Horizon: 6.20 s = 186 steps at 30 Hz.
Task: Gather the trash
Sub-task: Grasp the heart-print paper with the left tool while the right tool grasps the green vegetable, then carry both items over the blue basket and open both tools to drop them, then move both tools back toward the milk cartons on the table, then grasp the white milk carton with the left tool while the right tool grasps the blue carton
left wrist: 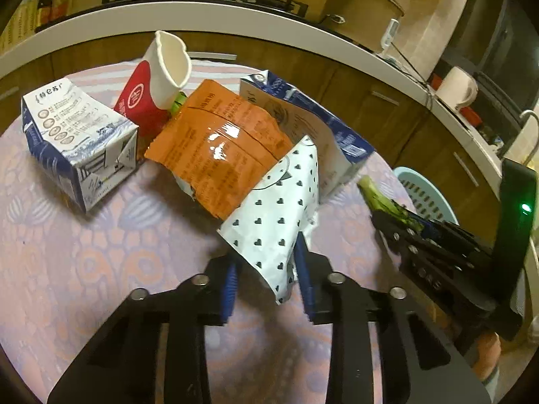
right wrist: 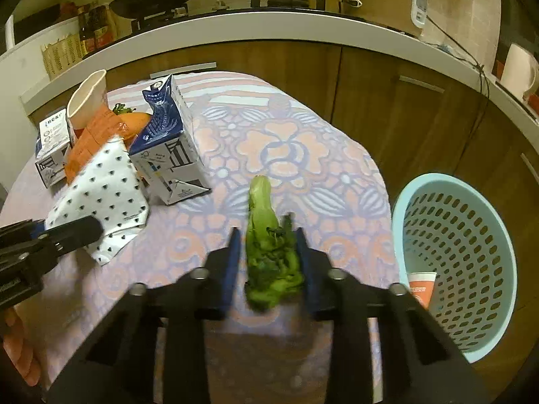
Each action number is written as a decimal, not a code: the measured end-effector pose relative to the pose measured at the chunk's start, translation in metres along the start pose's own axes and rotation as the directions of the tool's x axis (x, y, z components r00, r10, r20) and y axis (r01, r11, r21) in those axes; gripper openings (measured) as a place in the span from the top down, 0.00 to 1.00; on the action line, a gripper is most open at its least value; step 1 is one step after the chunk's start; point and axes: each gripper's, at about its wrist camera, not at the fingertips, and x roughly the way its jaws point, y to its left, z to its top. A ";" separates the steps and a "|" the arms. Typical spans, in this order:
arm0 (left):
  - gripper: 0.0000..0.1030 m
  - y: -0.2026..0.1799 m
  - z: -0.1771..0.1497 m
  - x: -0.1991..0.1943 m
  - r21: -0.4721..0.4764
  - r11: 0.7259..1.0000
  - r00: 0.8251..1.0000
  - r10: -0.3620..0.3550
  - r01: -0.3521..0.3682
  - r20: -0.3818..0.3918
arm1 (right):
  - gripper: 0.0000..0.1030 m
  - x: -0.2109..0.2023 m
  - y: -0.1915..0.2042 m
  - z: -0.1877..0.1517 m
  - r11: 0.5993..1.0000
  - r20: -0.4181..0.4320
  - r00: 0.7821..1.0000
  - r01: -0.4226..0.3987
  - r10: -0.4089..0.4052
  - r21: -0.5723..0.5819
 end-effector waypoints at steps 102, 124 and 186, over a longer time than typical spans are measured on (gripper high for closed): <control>0.38 -0.089 0.037 -0.036 0.143 0.985 0.980 -0.120 0.098 0.158 | 0.47 -0.064 -0.088 -0.009 0.951 0.127 0.992 -0.050 0.012 0.304; 0.26 0.092 0.030 -0.078 -0.158 0.958 0.939 0.269 -0.239 0.213 | 0.47 -0.028 0.036 0.026 0.968 0.187 0.974 -0.167 0.131 0.188; 0.32 0.147 0.060 -0.031 -0.386 0.912 0.987 0.159 -0.137 0.027 | 0.43 -0.025 0.055 0.028 0.982 0.178 0.974 -0.162 0.143 0.095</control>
